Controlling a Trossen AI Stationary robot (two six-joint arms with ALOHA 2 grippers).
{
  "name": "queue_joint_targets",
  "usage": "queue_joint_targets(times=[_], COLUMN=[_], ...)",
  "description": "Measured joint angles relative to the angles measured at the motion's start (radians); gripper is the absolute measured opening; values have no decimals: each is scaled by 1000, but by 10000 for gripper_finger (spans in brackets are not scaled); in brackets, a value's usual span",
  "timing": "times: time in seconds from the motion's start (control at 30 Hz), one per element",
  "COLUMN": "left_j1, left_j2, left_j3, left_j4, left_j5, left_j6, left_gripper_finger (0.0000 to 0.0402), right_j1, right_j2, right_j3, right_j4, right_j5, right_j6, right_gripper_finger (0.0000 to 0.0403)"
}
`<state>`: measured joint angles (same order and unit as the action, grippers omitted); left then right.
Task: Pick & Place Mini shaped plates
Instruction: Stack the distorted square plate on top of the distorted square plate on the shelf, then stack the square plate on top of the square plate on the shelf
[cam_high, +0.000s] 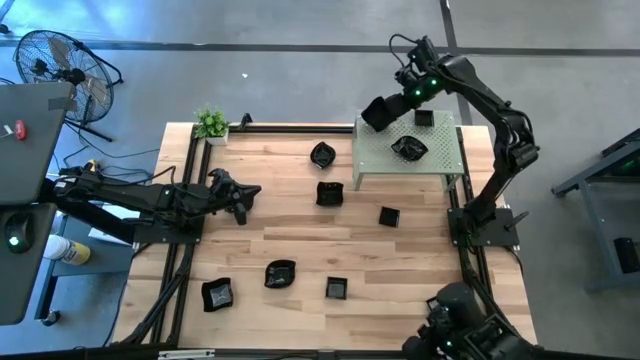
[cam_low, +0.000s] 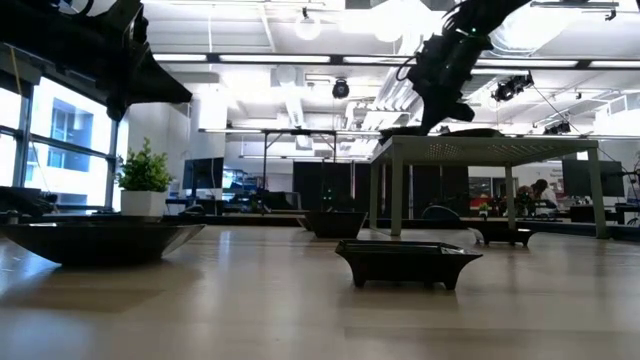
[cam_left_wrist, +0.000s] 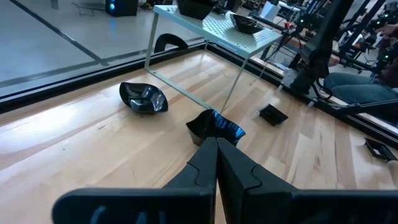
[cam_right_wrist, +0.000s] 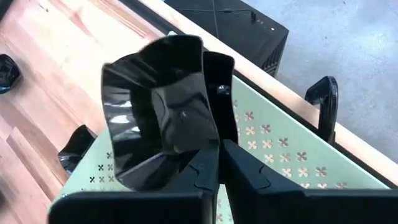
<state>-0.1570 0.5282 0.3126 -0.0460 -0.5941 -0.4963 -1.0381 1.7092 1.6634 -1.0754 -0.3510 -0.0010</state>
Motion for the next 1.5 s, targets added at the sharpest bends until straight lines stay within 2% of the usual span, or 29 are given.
queue_joint_targets(times=[0.3, 0.43, 0.57, 0.7, 0.77, 0.93, 1.07, 1.2, 1.37, 1.5], left_j1=[0, 0, 0, 0, 0, 0, 0, 0, 0, 0], left_j2=[0, 0, 0, 0, 0, 5, 34, 79, 137, 168], left_j3=[0, 0, 0, 0, 0, 0, 0, 0, 0, 0], left_j4=[0, 0, 0, 0, 0, 13, 67, 99, 111, 125], left_j5=[2, 32, 50, 53, 53, 61, 64, 74, 108, 109], left_j6=[-40, -35, -35, -34, -32, -7, 42, 47, 43, 28], left_gripper_finger=[1, 1, 1, 1, 1, 1, 1, 1, 1, 1], right_j1=[0, 3, 23, 83, 127, 293, 486, 686, 945, 1094], right_j2=[0, -29, -114, -241, -319, -537, -696, -802, -840, -839], right_j3=[0, 0, -3, -68, -149, -422, -567, -622, -659, -727], right_j4=[-1, -12, -58, -12, 61, 312, 440, 425, 349, 355], right_j5=[1, -1, -77, -116, -122, -100, 20, 232, 499, 618], right_j6=[-4, -21, -56, -66, -40, 142, 290, 446, 652, 824], right_gripper_finger=[81, 92, 68, 19, 6, 6, 4, 2, 1, 2])
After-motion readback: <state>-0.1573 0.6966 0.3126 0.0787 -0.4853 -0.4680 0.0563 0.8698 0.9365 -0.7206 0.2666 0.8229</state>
